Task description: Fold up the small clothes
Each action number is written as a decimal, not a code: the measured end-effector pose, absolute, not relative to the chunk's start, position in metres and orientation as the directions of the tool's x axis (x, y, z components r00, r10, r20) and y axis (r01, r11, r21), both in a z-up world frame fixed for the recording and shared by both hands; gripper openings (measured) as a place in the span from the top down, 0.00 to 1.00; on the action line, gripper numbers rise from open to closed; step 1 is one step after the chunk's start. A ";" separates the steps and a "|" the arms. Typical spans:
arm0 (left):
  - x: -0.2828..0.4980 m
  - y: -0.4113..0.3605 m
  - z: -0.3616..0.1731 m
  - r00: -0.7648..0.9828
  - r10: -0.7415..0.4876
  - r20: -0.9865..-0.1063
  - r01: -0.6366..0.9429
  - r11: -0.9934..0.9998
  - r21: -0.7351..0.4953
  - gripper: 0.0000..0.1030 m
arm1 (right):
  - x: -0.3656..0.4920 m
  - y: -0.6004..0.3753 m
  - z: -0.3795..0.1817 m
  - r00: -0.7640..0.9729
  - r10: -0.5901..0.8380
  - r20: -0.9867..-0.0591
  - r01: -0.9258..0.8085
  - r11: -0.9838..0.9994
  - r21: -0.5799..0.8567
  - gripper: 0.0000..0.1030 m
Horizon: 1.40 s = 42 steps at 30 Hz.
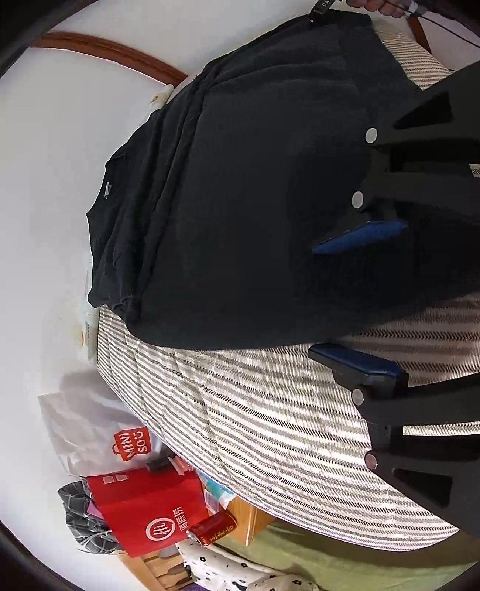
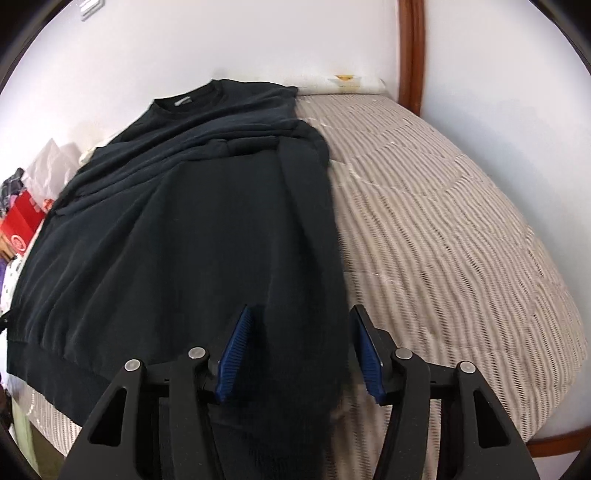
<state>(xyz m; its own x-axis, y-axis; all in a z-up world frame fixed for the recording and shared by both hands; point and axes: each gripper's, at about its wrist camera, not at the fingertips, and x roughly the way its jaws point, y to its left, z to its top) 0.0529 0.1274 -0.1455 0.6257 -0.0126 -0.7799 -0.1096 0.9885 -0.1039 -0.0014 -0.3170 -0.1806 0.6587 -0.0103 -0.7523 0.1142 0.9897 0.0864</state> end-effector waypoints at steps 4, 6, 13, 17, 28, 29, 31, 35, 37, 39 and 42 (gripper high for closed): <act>0.057 0.125 -0.145 0.627 0.035 -0.779 -0.159 0.984 -0.083 0.85 | 0.005 -0.298 -0.180 0.677 -0.023 -0.735 0.091 0.994 0.052 0.73; 0.057 0.127 -0.145 0.628 0.012 -0.778 -0.172 0.977 -0.124 0.91 | 0.007 -0.291 -0.179 0.684 -0.009 -0.729 0.069 0.996 0.052 0.89; 0.044 0.131 -0.131 0.661 -0.013 -0.750 -0.164 0.973 -0.161 0.93 | -0.002 -0.300 -0.167 0.708 -0.013 -0.706 0.082 0.995 0.064 0.92; 0.029 0.134 -0.115 0.690 -0.031 -0.723 -0.144 0.973 -0.179 0.94 | -0.016 -0.307 -0.151 0.728 0.013 -0.685 0.080 0.991 0.103 0.92; 0.019 0.134 -0.077 0.753 -0.081 -0.653 -0.097 0.968 -0.232 0.94 | -0.025 -0.294 -0.102 0.775 0.032 -0.631 0.036 0.995 0.095 0.92; 0.021 0.133 -0.073 0.760 -0.081 -0.645 -0.093 0.968 -0.232 0.94 | -0.024 -0.294 -0.099 0.782 0.034 -0.623 0.034 0.995 0.098 0.92; 0.024 0.134 -0.063 0.778 -0.075 -0.624 -0.089 0.970 -0.228 0.94 | -0.021 -0.295 -0.090 0.798 0.028 -0.602 0.040 0.994 0.099 0.92; 0.037 0.139 -0.050 0.802 -0.055 -0.595 -0.097 0.970 -0.221 0.94 | -0.011 -0.302 -0.078 0.815 0.015 -0.579 0.060 0.992 0.110 0.92; 0.045 0.144 -0.047 0.809 -0.052 -0.586 -0.105 0.968 -0.230 0.94 | -0.005 -0.306 -0.073 0.821 0.004 -0.571 0.071 0.991 0.110 0.92; 0.054 0.147 -0.045 0.813 -0.049 -0.580 -0.109 0.966 -0.233 0.94 | 0.002 -0.309 -0.068 0.830 0.001 -0.558 0.077 0.990 0.116 0.92; 0.069 0.149 -0.042 0.816 -0.042 -0.576 -0.111 0.967 -0.228 0.94 | 0.015 -0.314 -0.062 0.839 0.006 -0.543 0.075 0.989 0.127 0.92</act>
